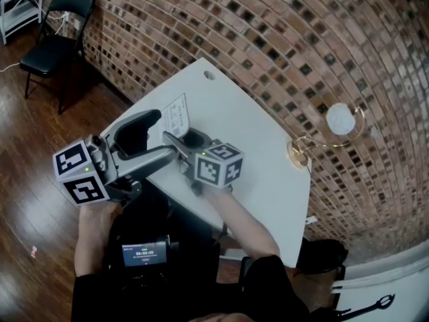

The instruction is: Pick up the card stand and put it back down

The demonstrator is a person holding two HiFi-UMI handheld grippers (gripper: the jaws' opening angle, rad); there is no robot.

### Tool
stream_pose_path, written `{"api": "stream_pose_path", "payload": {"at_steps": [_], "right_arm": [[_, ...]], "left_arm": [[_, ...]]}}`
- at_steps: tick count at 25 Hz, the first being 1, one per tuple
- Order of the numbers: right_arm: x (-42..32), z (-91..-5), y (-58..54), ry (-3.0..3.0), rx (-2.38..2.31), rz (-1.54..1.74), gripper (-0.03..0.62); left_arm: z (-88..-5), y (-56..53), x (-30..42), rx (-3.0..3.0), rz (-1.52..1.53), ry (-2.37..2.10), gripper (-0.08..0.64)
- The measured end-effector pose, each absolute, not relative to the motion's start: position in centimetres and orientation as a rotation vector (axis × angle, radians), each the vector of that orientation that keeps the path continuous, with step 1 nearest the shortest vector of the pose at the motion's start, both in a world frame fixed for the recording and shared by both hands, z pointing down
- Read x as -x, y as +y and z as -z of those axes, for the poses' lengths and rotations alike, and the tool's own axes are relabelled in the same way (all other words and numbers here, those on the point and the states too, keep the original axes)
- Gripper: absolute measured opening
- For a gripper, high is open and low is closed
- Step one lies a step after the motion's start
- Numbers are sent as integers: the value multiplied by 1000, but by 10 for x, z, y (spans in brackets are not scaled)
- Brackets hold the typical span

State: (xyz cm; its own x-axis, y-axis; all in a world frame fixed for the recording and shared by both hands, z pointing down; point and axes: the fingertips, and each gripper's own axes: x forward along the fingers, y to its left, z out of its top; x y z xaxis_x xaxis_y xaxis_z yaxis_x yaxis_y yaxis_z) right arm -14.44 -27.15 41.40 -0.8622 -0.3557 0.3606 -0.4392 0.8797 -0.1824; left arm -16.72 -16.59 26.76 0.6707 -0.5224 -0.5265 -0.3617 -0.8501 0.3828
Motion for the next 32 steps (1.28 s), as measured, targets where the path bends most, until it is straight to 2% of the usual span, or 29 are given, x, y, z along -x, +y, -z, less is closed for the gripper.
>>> {"api": "stream_pose_path", "payload": {"at_steps": [3, 8, 11, 14, 22, 32], "right_arm": [[131, -412, -277, -2701, -661, -372, 124], [108, -415, -290, -2676, -747, -379, 114], [105, -414, -293, -2692, -746, -377, 52], [104, -411, -294, -2726, -723, -394, 25], [98, -399, -294, -2821, -668, -535, 25], [89, -350, -277, -2979, -574, -560, 25]], "left_arm": [[-265, -161, 165, -2648, 943, -714, 371], [-263, -155, 164, -2665, 944, -717, 371], [-262, -154, 165, -2668, 945, -718, 371], [-261, -153, 167, -2667, 951, -724, 371], [-262, -153, 162, -2672, 935, -708, 371], [-267, -152, 157, -2675, 913, -691, 371]]}}
